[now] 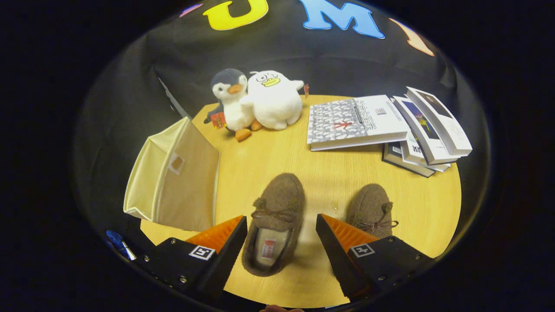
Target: Open the storage box then place both shoes into the box .Put the left shoe in first, then the right shoe, with the right side of both shoes facing outward in a uniform manner.
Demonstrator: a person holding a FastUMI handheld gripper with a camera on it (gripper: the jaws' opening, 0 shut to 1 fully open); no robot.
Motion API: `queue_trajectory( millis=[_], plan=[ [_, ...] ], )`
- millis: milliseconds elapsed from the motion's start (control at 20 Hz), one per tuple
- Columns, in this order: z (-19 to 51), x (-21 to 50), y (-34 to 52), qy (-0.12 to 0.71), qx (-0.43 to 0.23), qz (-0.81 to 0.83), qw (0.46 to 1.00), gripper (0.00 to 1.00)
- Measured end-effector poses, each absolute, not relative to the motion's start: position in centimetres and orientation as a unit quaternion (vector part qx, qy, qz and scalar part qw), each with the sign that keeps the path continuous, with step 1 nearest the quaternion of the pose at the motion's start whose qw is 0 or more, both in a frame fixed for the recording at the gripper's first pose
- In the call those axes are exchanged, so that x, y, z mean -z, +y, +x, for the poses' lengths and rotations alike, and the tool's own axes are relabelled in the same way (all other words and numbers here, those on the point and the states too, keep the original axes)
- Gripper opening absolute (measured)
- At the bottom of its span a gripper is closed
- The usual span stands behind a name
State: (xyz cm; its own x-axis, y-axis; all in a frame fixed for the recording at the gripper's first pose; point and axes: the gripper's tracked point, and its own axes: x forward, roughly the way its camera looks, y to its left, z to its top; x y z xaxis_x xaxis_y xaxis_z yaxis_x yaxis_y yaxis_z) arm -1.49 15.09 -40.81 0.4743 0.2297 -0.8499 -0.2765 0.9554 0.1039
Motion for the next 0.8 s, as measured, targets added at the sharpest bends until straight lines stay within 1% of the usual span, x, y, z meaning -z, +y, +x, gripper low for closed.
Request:
queue_trajectory(
  millis=[300, 550, 650, 800],
  plan=[
    [-2.5, 45.1, 13.9, 0.539, -0.135, -0.064, 0.829, 0.98],
    [-1.5, 47.4, 13.1, 0.564, -0.118, -0.064, 0.815, 0.97],
    [-1.1, 48.6, 13.4, 0.573, -0.113, -0.046, 0.810, 0.84],
    [-1.2, 49.2, 14.7, 0.590, -0.128, 0.007, 0.797, 0.23]
  ],
)
